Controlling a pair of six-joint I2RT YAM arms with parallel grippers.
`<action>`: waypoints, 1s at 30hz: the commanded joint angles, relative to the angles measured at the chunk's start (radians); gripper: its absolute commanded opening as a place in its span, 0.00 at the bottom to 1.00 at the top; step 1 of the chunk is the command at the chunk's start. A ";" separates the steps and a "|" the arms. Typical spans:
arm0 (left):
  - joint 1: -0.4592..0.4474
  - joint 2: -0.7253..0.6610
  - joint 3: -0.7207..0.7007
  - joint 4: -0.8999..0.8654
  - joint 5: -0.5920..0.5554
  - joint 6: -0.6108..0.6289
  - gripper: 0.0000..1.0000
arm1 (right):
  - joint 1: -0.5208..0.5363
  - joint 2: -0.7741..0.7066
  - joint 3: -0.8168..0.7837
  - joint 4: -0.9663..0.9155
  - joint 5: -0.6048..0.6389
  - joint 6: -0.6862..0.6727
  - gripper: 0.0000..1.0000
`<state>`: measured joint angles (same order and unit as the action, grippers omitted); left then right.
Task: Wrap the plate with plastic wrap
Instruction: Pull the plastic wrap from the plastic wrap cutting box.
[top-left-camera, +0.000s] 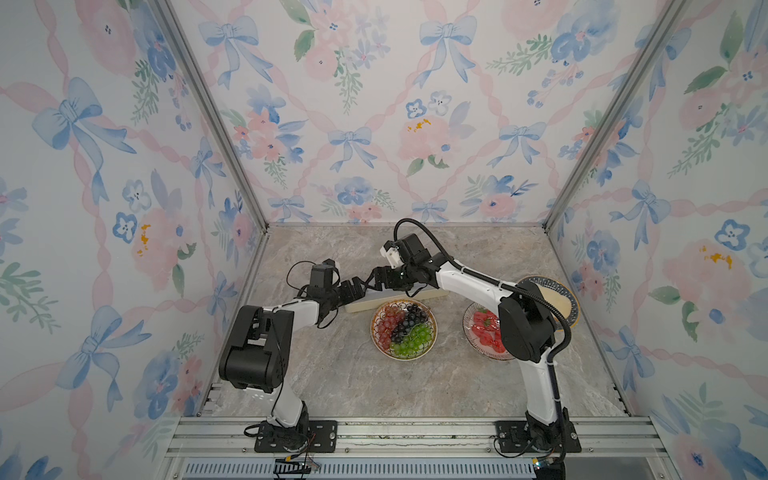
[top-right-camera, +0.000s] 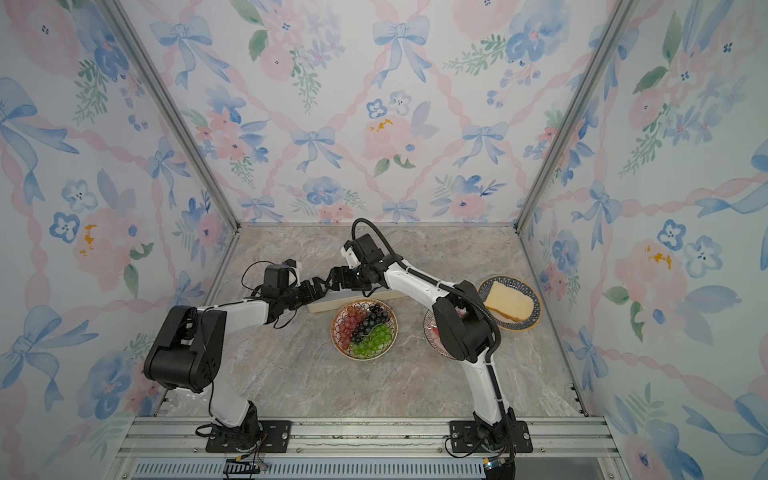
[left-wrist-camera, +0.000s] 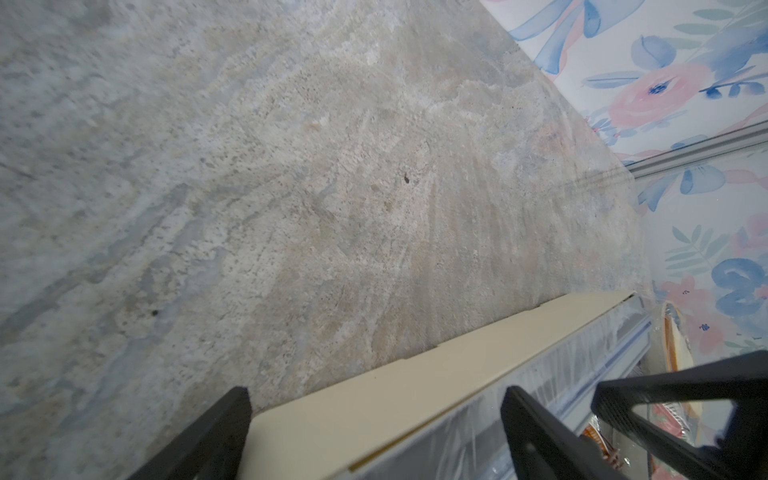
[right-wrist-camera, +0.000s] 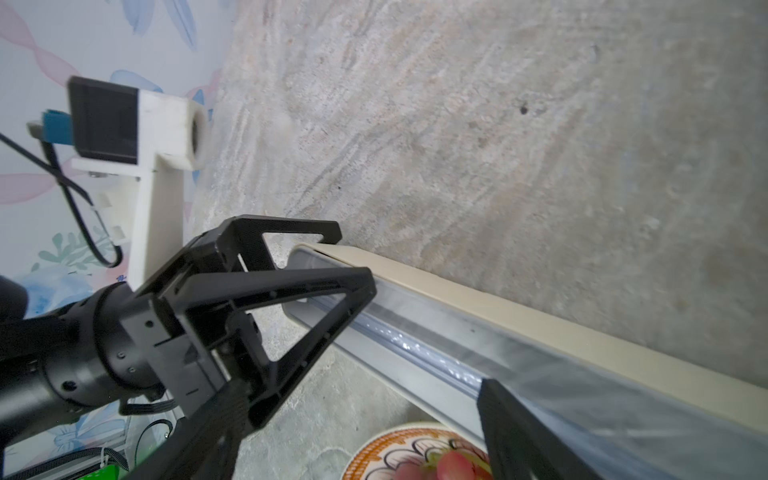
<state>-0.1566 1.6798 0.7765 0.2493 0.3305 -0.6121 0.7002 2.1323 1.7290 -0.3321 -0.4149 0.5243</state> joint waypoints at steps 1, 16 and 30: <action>0.000 -0.002 0.013 0.019 0.031 -0.010 0.96 | -0.035 -0.110 -0.064 0.110 -0.025 -0.029 0.89; 0.006 -0.066 0.006 0.019 0.072 0.086 0.93 | -0.341 -0.111 -0.028 -0.325 -0.051 -1.031 0.86; 0.008 -0.063 0.001 0.018 0.059 0.075 0.92 | -0.340 0.135 0.248 -0.539 -0.049 -1.180 0.66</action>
<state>-0.1501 1.6367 0.7765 0.2619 0.3721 -0.5529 0.3531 2.2349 1.9324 -0.8139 -0.4534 -0.6266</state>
